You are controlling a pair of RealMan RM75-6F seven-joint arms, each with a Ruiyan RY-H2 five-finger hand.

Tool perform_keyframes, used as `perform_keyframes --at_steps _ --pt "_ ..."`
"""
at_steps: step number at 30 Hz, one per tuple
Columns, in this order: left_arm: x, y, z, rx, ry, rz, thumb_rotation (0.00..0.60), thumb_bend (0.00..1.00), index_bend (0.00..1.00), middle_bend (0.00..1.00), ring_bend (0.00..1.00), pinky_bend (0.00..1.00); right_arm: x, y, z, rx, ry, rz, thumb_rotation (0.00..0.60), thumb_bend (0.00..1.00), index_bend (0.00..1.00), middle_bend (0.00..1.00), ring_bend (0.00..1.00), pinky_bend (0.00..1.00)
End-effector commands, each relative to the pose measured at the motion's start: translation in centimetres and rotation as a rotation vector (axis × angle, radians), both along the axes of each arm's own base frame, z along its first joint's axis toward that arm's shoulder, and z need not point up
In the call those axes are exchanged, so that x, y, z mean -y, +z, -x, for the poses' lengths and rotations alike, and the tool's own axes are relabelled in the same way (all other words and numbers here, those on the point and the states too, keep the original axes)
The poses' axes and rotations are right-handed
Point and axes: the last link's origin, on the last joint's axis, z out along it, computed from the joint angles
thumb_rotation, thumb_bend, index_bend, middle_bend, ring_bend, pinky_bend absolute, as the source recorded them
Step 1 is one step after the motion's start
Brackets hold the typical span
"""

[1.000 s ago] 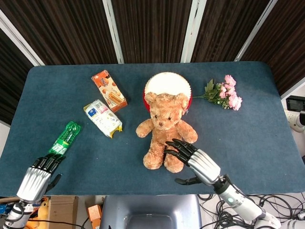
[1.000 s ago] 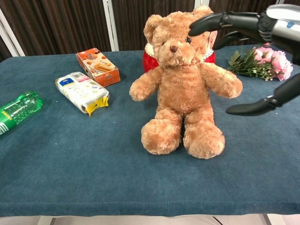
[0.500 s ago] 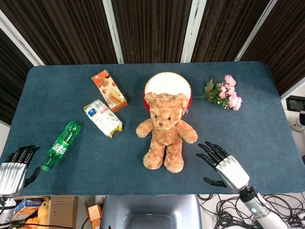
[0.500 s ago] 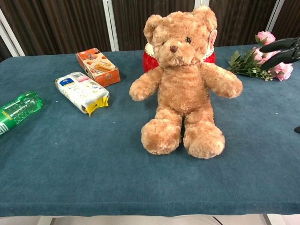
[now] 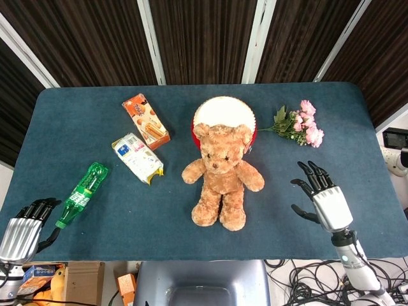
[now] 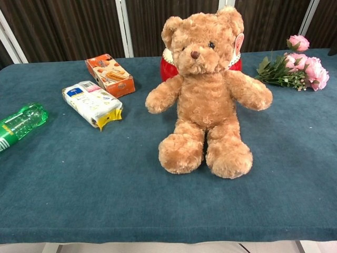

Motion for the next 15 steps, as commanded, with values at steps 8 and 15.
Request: perform_keyframes --at_steps 8,15 --pt "0.0 -0.3 -0.2 -0.004 -0.006 0.021 0.600 0.28 0.27 0.25 0.22 0.40 3.8 -1.8 1.6 -0.034 -0.038 0.092 0.600 0.06 0.51 0.07 0.04 0.12" --pt "0.0 -0.5 -0.2 -0.008 -0.007 0.034 0.600 0.28 0.27 0.25 0.22 0.40 4.9 -3.4 1.6 -0.012 -0.041 0.050 0.600 0.06 0.44 0.05 0.02 0.09"
